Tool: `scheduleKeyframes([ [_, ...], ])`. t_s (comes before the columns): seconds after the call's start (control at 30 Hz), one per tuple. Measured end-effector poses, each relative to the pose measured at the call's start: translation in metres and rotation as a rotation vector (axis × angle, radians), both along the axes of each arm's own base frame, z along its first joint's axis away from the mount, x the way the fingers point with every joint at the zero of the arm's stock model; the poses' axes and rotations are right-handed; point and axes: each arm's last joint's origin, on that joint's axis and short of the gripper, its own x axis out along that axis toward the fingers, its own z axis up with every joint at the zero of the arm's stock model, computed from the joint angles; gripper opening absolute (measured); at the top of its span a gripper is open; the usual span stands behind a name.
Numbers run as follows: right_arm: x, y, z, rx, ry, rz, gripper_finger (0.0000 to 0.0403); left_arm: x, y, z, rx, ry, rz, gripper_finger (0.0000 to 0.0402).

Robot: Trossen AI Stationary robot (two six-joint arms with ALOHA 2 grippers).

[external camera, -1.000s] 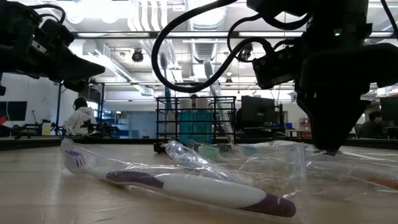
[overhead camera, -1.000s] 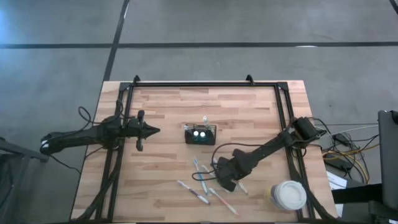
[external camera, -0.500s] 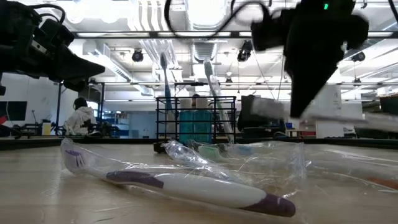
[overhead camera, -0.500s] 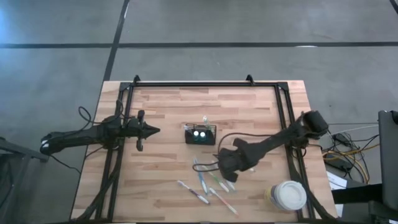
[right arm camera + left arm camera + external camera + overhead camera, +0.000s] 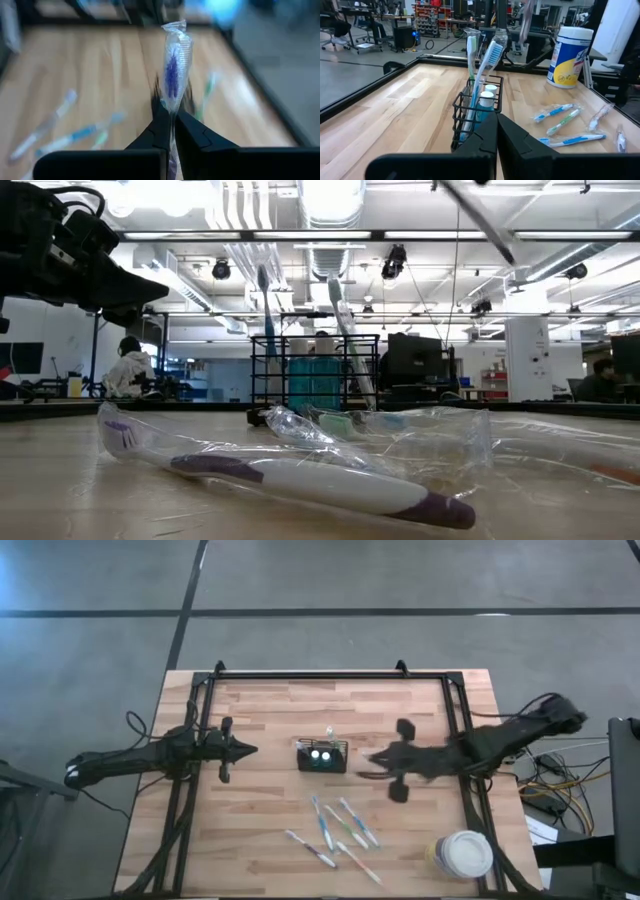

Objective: Pick & Place toothbrushing station
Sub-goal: Put the right violet toothbrush into the black wire organizer

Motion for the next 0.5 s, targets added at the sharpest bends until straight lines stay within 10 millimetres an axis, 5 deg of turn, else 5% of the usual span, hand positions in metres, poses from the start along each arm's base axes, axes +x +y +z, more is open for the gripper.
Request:
scheduleKeyframes([
  [0.23,-0.063,-0.024,0.003,-0.07,-0.291,0.131,0.0011,0.0,0.0,0.0,0.002,-0.002,0.015,0.0005],
  [0.5,-0.116,-0.045,-0.035,-0.01,-0.533,0.146,0.0011,0.0,0.004,0.001,0.011,-0.013,0.134,0.0005],
])
